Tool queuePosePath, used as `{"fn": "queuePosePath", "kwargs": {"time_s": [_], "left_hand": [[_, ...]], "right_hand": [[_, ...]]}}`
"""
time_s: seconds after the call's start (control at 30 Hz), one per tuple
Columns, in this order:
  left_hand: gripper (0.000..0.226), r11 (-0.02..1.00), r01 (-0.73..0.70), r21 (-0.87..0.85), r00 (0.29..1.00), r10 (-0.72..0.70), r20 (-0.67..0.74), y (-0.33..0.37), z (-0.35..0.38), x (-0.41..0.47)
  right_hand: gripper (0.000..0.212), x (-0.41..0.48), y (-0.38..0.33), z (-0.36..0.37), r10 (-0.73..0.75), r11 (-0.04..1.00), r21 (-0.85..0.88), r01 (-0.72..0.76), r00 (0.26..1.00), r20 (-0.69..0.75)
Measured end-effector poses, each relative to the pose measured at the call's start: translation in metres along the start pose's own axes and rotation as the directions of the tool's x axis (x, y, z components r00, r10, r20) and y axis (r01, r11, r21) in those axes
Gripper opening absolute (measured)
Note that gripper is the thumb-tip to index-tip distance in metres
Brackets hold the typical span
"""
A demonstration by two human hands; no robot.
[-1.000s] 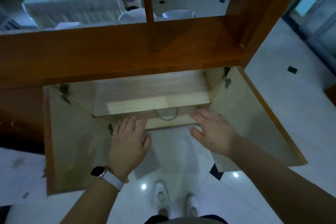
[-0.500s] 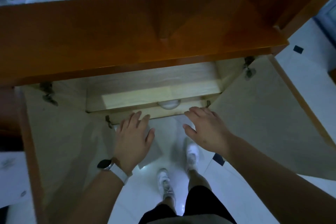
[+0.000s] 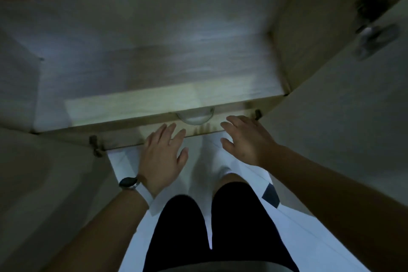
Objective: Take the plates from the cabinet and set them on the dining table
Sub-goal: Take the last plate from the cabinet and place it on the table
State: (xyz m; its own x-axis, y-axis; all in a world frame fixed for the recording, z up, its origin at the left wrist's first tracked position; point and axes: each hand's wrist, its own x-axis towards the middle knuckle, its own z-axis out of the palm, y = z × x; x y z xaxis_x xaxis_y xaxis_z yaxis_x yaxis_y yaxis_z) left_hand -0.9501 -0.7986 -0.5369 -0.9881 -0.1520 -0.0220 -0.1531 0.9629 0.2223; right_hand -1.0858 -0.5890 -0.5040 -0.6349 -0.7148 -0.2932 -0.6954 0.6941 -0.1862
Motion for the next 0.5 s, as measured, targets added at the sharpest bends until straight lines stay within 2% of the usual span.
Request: {"fn": "queuePosePath", "kwargs": {"time_s": [0.33, 0.43, 0.5], "left_hand": [[0.052, 0.995, -0.022, 0.093, 1.0, 0.022, 0.01, -0.088, 0.195, 0.074], [0.054, 0.997, -0.005, 0.077, 1.0, 0.003, 0.03, -0.11, 0.238, 0.09], [0.056, 0.998, 0.057, 0.017, 0.997, -0.058, 0.05, -0.12, 0.26, 0.101]], "right_hand": [[0.054, 0.116, 0.074, 0.184, -0.009, 0.998, -0.057, 0.007, 0.999, -0.04], [0.054, 0.14, 0.089, 0.221, -0.023, 0.997, -0.077, 0.02, 0.999, -0.039], [0.054, 0.157, 0.098, 0.239, -0.009, 0.997, -0.071, 0.006, 0.999, -0.036]]}}
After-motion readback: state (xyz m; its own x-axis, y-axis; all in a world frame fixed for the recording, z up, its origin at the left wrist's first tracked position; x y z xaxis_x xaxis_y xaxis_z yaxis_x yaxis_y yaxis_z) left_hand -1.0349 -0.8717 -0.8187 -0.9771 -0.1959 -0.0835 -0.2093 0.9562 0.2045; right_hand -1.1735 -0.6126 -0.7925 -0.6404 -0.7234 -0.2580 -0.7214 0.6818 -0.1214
